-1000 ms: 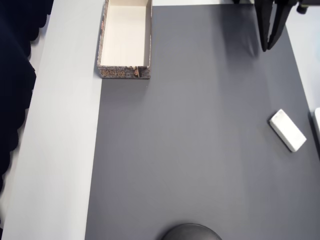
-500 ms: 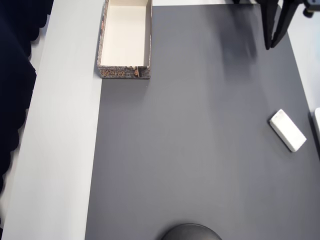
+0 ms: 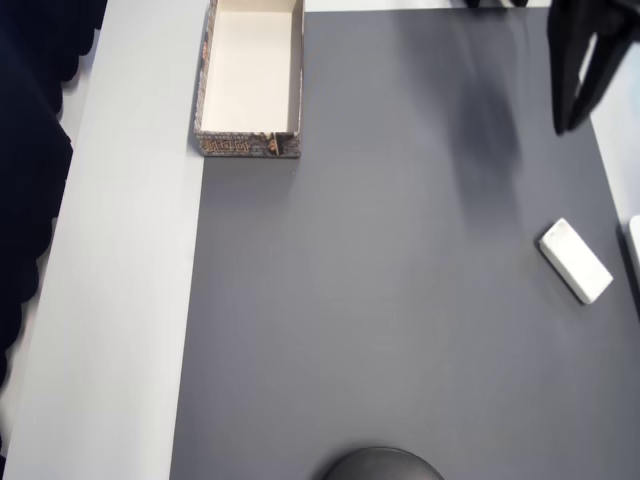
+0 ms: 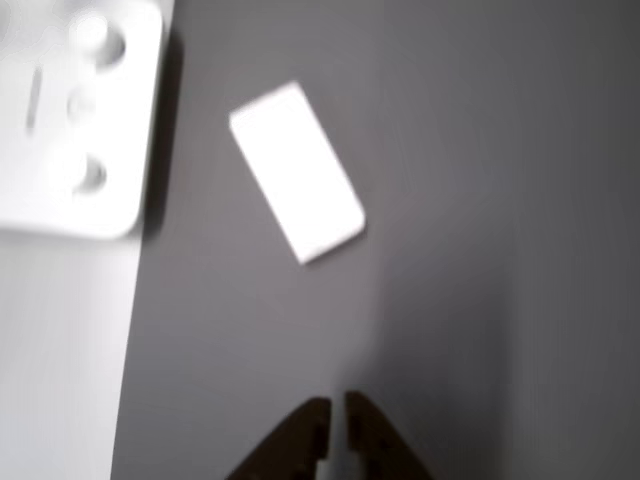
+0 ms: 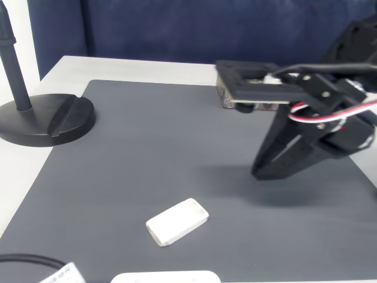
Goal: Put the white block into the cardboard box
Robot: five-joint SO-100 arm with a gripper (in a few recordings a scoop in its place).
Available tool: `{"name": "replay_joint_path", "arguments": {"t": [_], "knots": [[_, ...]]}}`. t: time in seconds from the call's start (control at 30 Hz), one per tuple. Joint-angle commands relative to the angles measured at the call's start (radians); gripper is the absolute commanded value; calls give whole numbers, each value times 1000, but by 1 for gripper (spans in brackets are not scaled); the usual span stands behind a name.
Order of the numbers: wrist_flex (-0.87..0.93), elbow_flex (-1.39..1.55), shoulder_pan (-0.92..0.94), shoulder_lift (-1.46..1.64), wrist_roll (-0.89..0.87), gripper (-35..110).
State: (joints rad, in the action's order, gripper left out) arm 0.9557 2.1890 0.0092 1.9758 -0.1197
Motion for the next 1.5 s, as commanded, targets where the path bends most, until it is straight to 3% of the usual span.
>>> {"name": "replay_joint_path", "arguments": {"t": [0.0, 0.47, 0.83, 1.47], "knots": [[26, -222, -21, -124, -11, -2], [179, -534, -52, -433, 75, -2], [77, -540, -55, -502, 69, -2], [276, -954, -44, -788, 28, -2]]}}
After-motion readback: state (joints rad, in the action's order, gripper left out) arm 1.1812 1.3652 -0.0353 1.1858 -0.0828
